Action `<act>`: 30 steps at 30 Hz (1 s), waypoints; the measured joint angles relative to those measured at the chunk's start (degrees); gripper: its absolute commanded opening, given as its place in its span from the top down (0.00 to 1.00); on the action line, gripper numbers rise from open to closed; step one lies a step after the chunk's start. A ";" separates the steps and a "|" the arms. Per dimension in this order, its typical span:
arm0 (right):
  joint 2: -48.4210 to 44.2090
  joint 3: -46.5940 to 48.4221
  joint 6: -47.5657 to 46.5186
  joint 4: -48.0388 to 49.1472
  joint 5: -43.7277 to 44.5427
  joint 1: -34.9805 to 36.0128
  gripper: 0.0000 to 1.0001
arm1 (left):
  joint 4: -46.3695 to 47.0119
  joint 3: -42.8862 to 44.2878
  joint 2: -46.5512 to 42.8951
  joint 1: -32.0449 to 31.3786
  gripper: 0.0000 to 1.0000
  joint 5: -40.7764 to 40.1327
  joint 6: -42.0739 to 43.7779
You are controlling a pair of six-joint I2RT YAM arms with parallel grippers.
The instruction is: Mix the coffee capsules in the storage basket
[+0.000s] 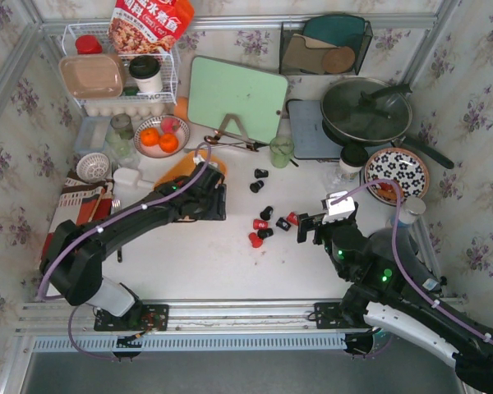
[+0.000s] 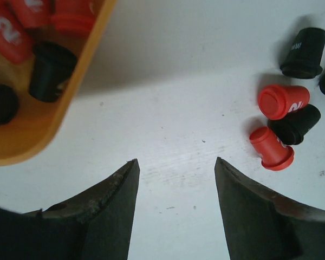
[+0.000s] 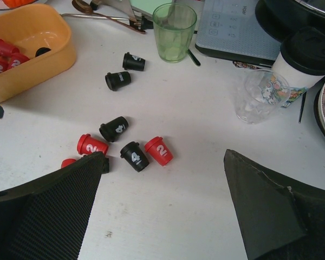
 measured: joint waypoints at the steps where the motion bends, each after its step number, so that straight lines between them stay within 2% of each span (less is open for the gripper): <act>1: 0.00 -0.02 0.00 0.04 0.00 0.00 0.00 | -0.22 0.00 0.52 -0.48 0.39 0.26 -1.11; 9: 0.13 -0.07 -0.07 0.09 0.00 0.00 0.00 | -0.90 -0.74 3.37 -6.64 0.38 1.27 -14.12; 17: 0.00 -0.22 -0.13 0.11 -0.15 0.00 0.00 | 2.91 -1.95 6.51 -12.33 0.39 -1.05 -28.20; 30: -0.42 -0.28 -0.13 0.13 -1.16 0.02 0.00 | 4.39 5.88 15.61 -14.69 0.40 -4.70 -34.86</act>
